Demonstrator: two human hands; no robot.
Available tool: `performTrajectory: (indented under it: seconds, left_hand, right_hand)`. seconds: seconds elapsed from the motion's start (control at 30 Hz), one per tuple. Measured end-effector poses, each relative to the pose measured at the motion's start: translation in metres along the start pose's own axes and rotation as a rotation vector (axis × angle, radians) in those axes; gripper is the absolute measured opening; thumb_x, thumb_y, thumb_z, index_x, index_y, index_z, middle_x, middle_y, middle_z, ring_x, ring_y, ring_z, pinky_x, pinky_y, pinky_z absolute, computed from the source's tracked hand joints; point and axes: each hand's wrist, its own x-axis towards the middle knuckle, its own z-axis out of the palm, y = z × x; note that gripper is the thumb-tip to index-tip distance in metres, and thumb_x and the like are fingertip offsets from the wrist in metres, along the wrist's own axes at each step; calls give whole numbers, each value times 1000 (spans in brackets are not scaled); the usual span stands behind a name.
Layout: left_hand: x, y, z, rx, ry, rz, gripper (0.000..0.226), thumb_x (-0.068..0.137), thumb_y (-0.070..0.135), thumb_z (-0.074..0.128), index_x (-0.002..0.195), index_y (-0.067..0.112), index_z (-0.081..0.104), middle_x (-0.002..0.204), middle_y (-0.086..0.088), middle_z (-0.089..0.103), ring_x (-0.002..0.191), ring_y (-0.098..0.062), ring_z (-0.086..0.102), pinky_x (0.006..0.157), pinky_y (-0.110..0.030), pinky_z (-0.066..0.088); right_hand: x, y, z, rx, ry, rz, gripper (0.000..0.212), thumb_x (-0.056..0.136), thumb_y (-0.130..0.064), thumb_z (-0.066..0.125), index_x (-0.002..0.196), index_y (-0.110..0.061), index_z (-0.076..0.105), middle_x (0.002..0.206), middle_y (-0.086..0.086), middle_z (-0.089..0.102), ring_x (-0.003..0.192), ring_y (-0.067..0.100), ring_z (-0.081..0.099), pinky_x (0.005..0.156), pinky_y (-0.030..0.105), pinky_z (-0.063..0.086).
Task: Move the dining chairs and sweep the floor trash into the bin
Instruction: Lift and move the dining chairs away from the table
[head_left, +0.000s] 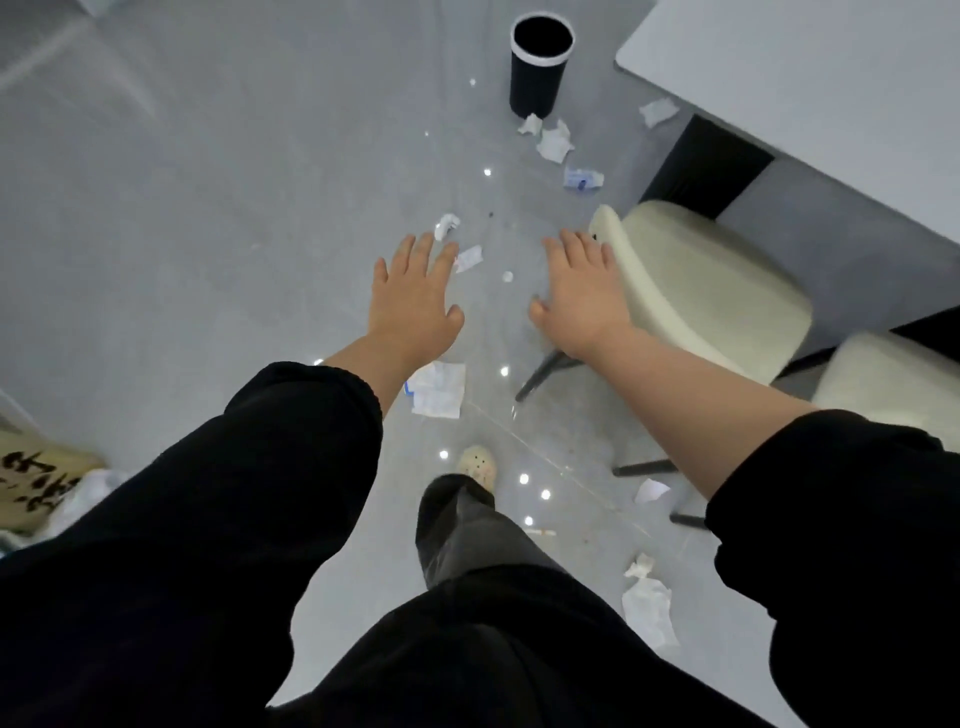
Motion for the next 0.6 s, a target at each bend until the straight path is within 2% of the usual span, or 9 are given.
performTrajectory:
  seconds: [0.2,0.3,0.6]
  left_hand:
    - [148,-49,-44,8,-26,7,71,92,36,45,153,21,9,160,-8,6,148,-27,1,119,-49,10]
    - [211,-62,-61,18,-44,13,71,94,39,42,153,23,6,160,-7,4,148,-27,-1,118,-50,8]
    - [457,-113,-96,56,-64,175,71,95,40,38,153,24,1,161,-7,-2,148,-28,-4,117,-53,4]
  right_hand:
    - [158,-6,-22,29,-37,40,66,91,-34,49,147,-7,28,153,14,26,143,30,20,117,44,11]
    - [217,-2,-32,20,-51,57,64,89,-34,50,144,-7,31,150,14,30,140,30,25,116,44,17]
    - [441,5,-53,67,-68,271,64,91,-32,49,146,-8,27,151,15,27,139,31,25,117,42,20]
